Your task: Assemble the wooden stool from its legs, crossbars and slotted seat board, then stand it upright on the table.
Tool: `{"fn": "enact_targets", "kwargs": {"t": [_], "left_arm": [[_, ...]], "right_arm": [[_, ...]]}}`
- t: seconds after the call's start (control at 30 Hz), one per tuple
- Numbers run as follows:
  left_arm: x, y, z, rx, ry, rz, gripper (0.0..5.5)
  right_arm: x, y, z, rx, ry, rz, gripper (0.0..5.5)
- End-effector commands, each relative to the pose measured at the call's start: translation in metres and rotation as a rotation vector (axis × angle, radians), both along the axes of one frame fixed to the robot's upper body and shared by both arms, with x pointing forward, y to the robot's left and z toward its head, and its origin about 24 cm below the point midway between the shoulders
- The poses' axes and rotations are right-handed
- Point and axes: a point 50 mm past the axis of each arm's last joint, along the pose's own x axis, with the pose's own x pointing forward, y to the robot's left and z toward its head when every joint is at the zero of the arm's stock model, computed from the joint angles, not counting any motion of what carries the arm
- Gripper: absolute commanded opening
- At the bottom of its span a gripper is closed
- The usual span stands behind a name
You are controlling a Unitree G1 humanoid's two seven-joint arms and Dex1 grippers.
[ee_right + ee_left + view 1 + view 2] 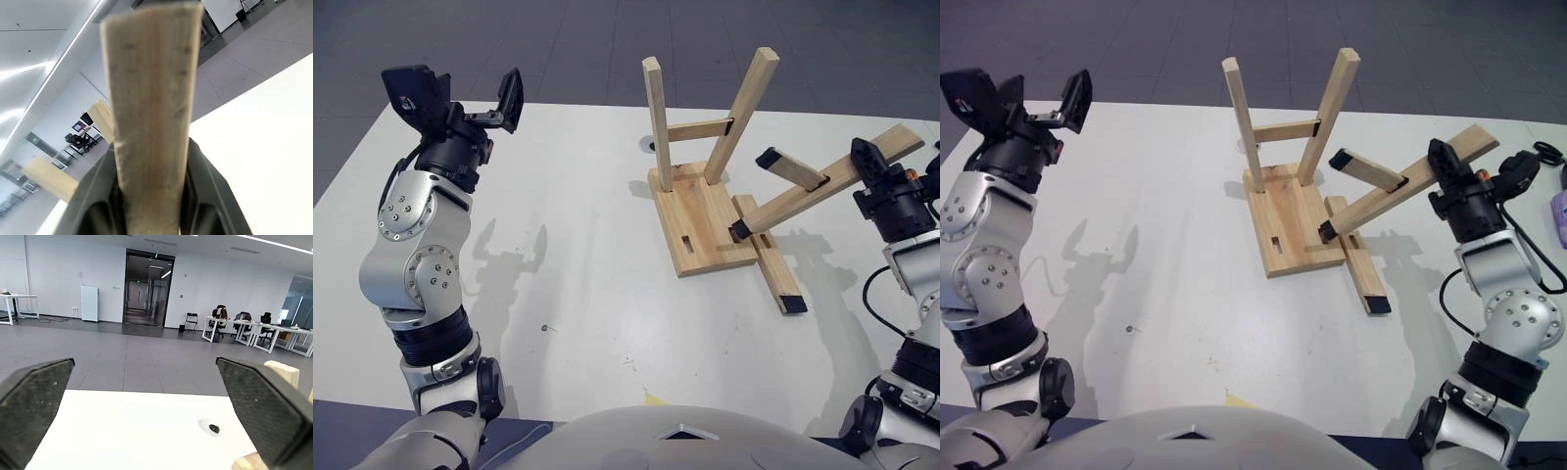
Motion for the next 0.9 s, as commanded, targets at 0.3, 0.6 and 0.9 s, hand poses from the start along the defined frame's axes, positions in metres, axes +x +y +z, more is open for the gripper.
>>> {"fn": "enact_targets", "kwargs": {"t": [0.3,0.6,0.9], "left_arm": [[0.003,-0.007,-0.003,0.025,0.013,-0.021,5.40],[0.003,-0.008,-0.002,0.041,0.010,-0.018,5.40],[0.003,-0.014,-0.004,0.071,0.015,-0.030,5.40]], "right_arm": [[0.005,0.004,0.001,-0.045,-0.049,-0.058,1.03],[0.002,0.017,-0.015,-0.278,0.019,0.001,1.03],[-0.009,0.023,-0.049,-0.400,0.239,-0.062,1.03]]}}
